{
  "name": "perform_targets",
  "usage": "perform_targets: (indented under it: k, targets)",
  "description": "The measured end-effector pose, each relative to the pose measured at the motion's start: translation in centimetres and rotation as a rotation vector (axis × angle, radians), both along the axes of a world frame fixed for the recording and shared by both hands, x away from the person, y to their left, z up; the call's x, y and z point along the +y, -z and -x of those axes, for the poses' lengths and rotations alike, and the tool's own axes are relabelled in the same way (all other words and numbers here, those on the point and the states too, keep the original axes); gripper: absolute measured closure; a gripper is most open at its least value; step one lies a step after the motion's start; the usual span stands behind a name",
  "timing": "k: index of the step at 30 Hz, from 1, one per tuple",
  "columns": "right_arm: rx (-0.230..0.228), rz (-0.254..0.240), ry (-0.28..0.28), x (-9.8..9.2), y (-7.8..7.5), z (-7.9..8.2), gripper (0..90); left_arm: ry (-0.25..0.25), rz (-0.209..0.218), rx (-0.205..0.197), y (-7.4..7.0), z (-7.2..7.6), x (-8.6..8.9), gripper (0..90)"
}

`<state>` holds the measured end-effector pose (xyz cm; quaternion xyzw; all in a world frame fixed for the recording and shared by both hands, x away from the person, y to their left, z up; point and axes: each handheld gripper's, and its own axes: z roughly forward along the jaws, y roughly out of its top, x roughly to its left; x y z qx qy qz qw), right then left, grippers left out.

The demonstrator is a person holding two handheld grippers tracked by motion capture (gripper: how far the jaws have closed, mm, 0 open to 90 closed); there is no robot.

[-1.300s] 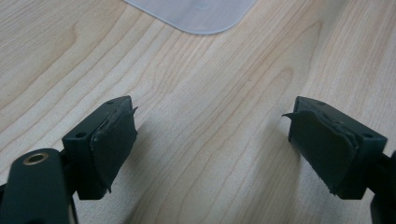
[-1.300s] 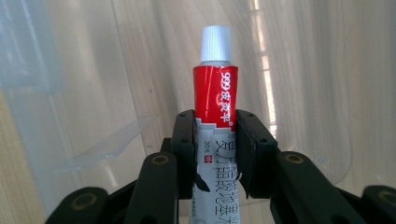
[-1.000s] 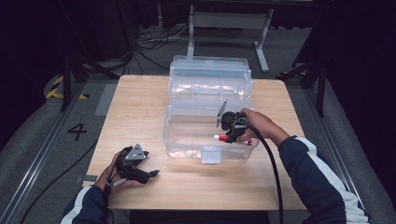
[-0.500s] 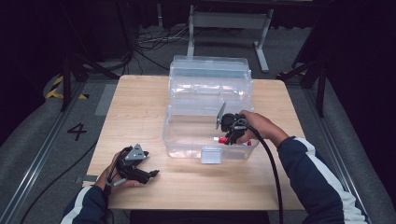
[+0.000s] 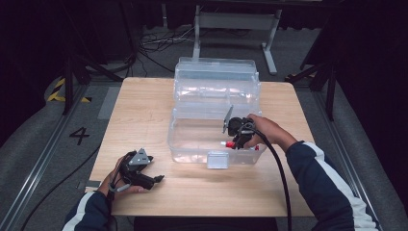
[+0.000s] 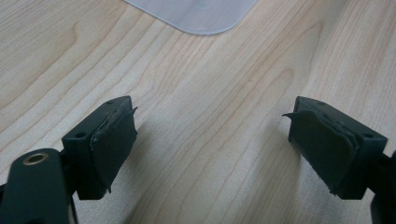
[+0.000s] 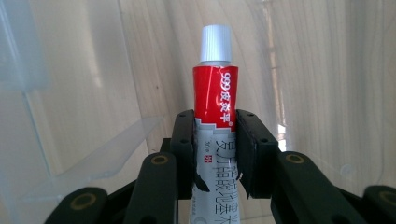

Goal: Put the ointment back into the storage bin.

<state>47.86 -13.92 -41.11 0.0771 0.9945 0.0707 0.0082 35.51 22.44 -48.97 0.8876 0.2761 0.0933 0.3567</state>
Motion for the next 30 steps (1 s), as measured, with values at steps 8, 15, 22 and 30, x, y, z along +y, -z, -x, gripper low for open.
perform_targets:
  k: [8,15,22,30]
  targets:
    - [-0.012,-0.037,0.028,-0.5,-0.3,-0.1,67.0,-0.001,0.000,0.000,0.0,0.0,0.0,15.2]
    - [-0.046,-0.112,0.049,-1.2,-1.3,0.3,66.5,-0.007,-0.018,0.005,-0.2,0.0,-0.2,15.3]
    - [-0.109,-0.243,0.069,-2.5,-2.4,0.8,63.8,-0.031,-0.054,0.026,-0.8,-0.1,-0.8,22.2]
    - [-0.189,-0.362,0.084,-4.2,-3.6,1.7,61.8,-0.057,-0.022,-0.047,-2.8,0.2,-1.1,24.4]
